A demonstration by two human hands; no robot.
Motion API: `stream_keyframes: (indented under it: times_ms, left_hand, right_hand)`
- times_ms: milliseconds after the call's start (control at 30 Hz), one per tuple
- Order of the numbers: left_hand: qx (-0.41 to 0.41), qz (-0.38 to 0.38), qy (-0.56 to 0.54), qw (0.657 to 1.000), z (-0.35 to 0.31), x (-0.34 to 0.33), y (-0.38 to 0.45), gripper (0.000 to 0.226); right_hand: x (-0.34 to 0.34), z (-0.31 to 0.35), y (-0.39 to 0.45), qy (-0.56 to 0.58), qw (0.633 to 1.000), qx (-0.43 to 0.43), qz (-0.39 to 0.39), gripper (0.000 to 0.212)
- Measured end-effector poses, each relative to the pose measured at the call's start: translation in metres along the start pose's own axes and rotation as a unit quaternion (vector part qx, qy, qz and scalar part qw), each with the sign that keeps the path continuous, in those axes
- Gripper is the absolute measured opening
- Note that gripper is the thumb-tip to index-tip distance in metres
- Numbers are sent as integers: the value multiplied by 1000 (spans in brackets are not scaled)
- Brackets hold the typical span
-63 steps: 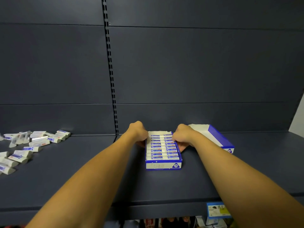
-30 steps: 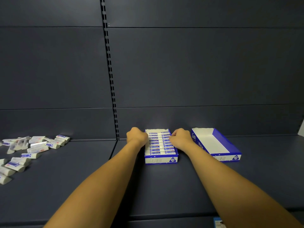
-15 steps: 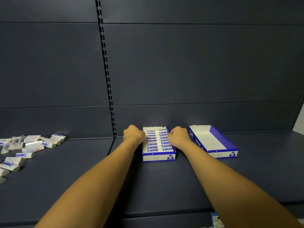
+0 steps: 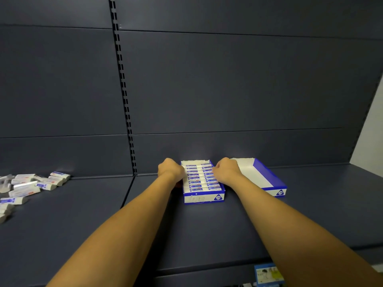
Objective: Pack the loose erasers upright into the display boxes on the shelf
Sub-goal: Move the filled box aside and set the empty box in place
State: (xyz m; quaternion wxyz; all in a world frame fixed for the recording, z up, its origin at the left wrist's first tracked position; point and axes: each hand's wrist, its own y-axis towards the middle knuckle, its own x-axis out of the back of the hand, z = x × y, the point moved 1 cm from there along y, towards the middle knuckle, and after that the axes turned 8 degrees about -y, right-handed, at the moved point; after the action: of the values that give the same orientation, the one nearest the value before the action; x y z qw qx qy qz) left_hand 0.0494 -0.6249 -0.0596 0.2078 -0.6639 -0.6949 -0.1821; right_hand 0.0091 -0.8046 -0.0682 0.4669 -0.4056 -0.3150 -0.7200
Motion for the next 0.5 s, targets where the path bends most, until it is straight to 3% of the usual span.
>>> stream_keyframes:
  times_ms: [267,500]
  left_hand:
    - [13,28,-45,998,-10,-12,-12,22]
    - [-107,-25,47,993,-60,-25,-34,13]
  right_hand:
    - [19,-12,-5,-37,999,10,11,29]
    - [78,-33,-7,9,992,8,-129,21]
